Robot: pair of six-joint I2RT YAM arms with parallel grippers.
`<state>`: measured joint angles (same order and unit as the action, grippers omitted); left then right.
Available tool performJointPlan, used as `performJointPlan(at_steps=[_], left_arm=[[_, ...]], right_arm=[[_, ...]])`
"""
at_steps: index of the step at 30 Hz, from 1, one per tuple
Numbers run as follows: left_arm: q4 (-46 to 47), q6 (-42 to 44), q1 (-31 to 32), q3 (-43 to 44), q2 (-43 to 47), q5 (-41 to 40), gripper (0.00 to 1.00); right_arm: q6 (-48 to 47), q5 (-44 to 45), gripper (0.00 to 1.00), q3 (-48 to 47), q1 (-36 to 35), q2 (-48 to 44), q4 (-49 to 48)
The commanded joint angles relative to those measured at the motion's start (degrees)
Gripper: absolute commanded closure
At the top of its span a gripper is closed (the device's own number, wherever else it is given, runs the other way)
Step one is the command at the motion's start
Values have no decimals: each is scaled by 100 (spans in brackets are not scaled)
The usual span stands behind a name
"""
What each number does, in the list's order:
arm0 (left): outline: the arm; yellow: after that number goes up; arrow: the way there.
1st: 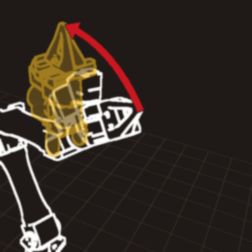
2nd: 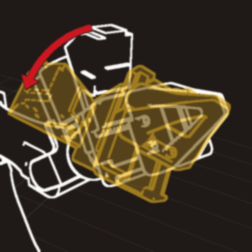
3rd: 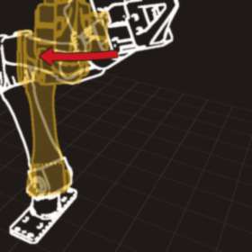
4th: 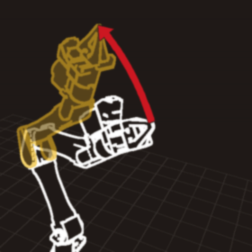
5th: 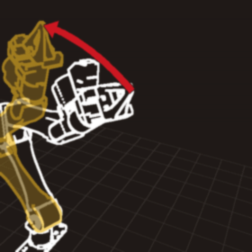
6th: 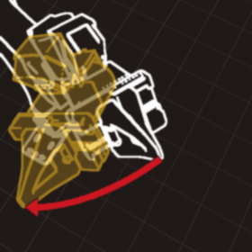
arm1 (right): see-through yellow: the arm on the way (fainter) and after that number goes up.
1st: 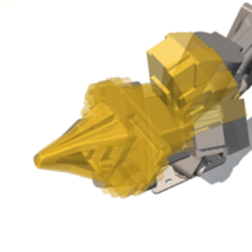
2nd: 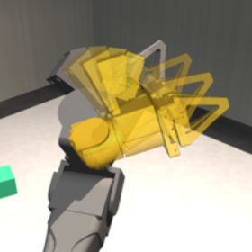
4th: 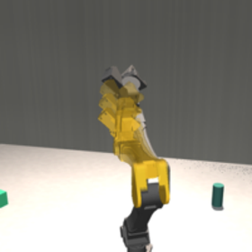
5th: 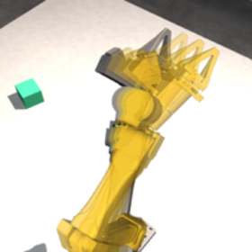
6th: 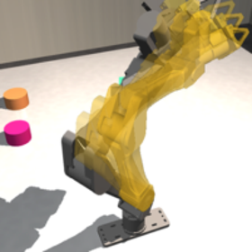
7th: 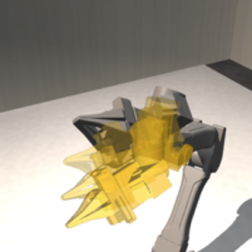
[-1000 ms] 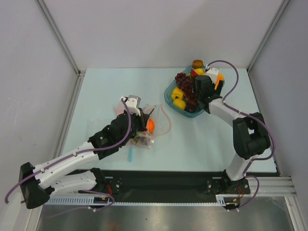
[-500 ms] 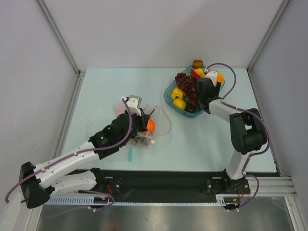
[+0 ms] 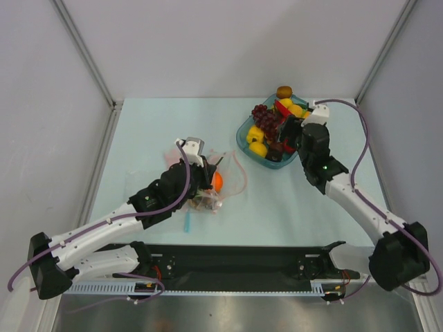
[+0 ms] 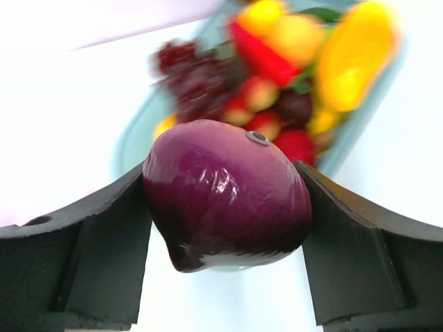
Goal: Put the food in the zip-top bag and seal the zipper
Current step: Pick up the fake fruit from the bin, then place the fake fruit in the zipper food storage bag.
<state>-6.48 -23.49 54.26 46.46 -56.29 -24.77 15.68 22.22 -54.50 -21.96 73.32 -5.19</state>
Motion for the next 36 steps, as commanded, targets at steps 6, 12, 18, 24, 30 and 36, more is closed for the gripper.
performJointPlan(at_steps=[6, 12, 18, 24, 30, 36], left_arm=[[323, 11, 32, 39, -13, 25, 100], [314, 28, 32, 74, -154, -19, 100], [332, 11, 32, 127, -215, 306, 100], [261, -7, 41, 285, -321, 893, 100], [384, 98, 129, 285, -163, 1203, 100], [306, 204, 129, 399, -75, 1546, 100]], right_arm=[[216, -2807, 36, 1247, -1063, -1574, -437], [-108, -3180, 36, 2030, -1908, -2312, -1317], [-338, -3398, 36, 2312, -2348, -2357, -1862], [-417, -3320, 36, 2365, -2498, -2173, -2003], [-452, -3365, 36, 2313, -2682, -1831, -2153], [-557, -3207, 36, 2216, -2875, -1576, -2074]])
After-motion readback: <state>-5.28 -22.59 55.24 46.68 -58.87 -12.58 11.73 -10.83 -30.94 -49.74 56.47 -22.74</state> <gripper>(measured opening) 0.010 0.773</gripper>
